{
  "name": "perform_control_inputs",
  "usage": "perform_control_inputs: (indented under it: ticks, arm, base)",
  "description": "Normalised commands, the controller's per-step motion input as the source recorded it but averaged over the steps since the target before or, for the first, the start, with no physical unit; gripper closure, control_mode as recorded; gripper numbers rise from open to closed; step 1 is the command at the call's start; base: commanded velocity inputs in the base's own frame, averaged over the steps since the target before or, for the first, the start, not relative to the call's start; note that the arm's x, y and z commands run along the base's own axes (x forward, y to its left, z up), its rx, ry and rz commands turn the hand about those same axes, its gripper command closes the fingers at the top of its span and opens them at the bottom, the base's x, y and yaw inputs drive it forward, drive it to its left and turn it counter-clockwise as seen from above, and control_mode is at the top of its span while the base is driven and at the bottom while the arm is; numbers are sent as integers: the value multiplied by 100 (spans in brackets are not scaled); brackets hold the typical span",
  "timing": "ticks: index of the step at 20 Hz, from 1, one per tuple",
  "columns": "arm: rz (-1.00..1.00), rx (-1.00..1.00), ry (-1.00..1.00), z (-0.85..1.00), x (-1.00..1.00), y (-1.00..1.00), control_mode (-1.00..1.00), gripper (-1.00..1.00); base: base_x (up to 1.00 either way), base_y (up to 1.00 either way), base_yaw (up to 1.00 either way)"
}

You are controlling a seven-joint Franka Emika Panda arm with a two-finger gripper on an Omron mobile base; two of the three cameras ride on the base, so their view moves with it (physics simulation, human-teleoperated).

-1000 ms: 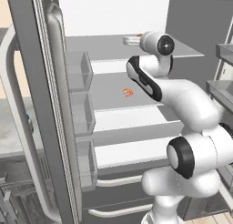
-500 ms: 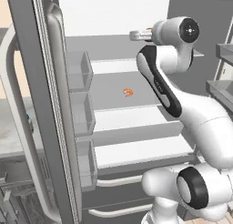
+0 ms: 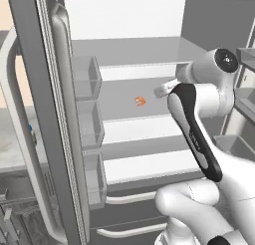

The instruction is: Place the mayonnaise and ketchup from the counter to the top shelf of the fridge. If the existing items in the fridge are on the top shelf, move them to other shelves.

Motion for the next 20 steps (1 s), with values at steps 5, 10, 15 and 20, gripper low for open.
perform_control_inputs:
  ticks: [5,10,15,20]
  arm:
    - [0,-27,69,-99,-48,-18,-100,100]
    - [1,11,-18,-47,40,14,-100,100]
    - [6,0,-21,-48,71,43,-100,100]
    - [1,1,-7,-30,86,36,-100,100]
  base:
    - [0,0,0]
    - [0,0,0]
    - [0,0,0]
    - [0,0,0]
